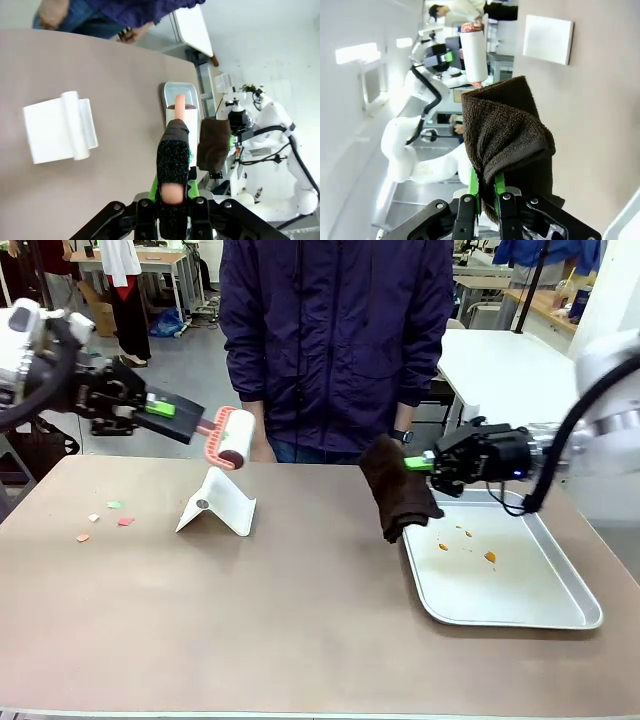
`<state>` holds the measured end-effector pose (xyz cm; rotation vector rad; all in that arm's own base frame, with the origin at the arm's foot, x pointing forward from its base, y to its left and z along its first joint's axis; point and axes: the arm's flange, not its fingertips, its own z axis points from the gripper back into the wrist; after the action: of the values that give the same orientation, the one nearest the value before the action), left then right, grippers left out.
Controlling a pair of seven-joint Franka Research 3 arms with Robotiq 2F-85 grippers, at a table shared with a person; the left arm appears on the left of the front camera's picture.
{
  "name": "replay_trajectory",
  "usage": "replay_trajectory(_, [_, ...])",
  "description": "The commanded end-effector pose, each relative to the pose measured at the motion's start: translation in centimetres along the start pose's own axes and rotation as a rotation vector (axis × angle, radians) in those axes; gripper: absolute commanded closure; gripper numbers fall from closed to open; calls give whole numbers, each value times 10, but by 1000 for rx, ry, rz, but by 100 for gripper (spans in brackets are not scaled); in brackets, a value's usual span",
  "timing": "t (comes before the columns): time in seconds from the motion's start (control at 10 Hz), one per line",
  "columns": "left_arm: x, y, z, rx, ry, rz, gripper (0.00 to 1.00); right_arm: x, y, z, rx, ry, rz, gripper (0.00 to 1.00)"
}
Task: Clean the surface of the table.
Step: Hold the Lint Roller with your left hand and the towel with your right hand.
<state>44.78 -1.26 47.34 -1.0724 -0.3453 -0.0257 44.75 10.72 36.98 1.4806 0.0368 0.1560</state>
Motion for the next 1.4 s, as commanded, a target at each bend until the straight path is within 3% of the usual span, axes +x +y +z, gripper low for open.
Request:
replay_trajectory(0.0, [-16,13,48,-26,20,14,100,-39,26,26,-50,-149,-42,100])
replay_trajectory(0.1, [-25,26,86,-87,65,22,100,-64,37,56,-54,-230,-31,100])
replay_trajectory(0.2, [-34,42,117,-47,64,44,100,-83,42,86,-53,-300,-49,100])
replay_trajectory(0.4, [-9,69,173,-91,91,6,100,-118,36,140,-9,-370,-41,100])
replay_trajectory(0.6, [-58,111,217,-160,-15,27,100,-141,16,183,13,-318,-73,100])
replay_trajectory(0.7, [-90,128,230,-204,-49,13,100,-149,10,201,33,-327,-85,100])
replay_trajectory(0.8, [-115,145,235,-169,-84,44,100,-158,8,216,66,-307,-65,100])
replay_trajectory(1.3, [-139,213,246,-248,-176,156,100,-182,-13,244,178,-392,-61,100])
